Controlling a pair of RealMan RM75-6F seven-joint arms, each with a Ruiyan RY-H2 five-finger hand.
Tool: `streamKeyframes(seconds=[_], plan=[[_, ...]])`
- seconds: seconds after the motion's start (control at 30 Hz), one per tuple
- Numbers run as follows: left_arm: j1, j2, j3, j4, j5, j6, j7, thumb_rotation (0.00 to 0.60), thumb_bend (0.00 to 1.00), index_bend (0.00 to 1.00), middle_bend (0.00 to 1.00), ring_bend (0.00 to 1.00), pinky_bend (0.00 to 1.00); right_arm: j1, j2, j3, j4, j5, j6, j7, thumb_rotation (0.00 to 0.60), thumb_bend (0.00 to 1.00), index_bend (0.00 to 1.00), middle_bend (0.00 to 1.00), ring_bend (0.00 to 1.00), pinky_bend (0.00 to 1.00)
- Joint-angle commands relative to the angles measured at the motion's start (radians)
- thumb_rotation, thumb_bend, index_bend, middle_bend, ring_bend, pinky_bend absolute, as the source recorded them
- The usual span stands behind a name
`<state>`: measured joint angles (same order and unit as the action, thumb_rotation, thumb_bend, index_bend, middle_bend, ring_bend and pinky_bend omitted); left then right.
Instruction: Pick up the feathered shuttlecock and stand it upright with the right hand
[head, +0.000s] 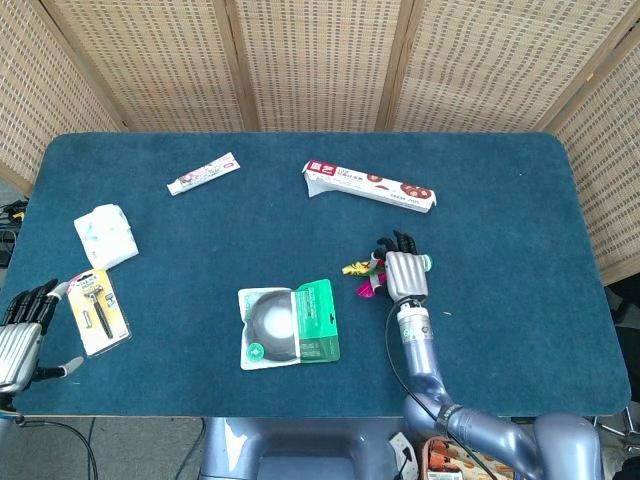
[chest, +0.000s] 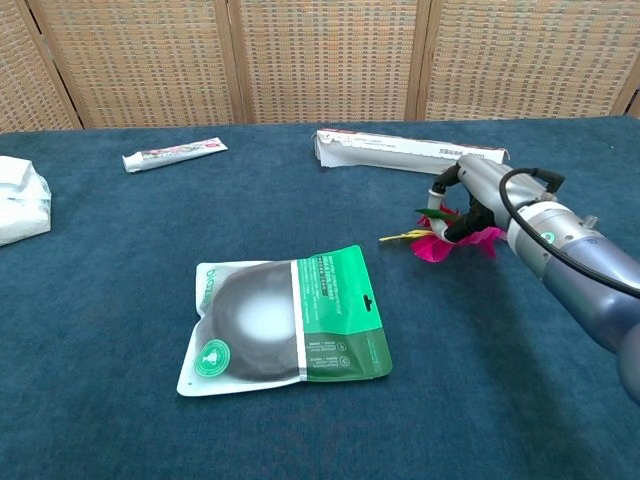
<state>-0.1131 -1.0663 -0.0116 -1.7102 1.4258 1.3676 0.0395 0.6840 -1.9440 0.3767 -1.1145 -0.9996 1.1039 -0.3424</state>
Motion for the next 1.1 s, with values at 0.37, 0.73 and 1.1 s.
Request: streamKeyframes(seconds=[0.37, 0.73, 1.1], plan=[[0.002, 0.004, 0.000, -0.003, 0.005, 0.006, -0.003, 0.600, 0.00, 0.00, 0.00, 0.00, 0.00, -0.002, 0.041, 0.013, -0.074, -0.016, 0.042, -0.023, 0.600, 0.45, 0.55, 0.23, 0.02, 0.03], [0.003, 0.008, 0.000, -0.005, 0.007, 0.008, -0.011, 0.600, 0.00, 0.00, 0.00, 0.00, 0.00, -0.033, 0.118, 0.106, -0.269, 0.103, 0.036, 0.022, 0.600, 0.45, 0.55, 0.23, 0.02, 0.03], [0.004, 0.009, 0.001, -0.011, 0.006, 0.010, 0.002, 0.600, 0.00, 0.00, 0.00, 0.00, 0.00, -0.063, 0.170, 0.198, -0.374, 0.234, 0.053, 0.093, 0.600, 0.45, 0.55, 0.23, 0.02, 0.03]])
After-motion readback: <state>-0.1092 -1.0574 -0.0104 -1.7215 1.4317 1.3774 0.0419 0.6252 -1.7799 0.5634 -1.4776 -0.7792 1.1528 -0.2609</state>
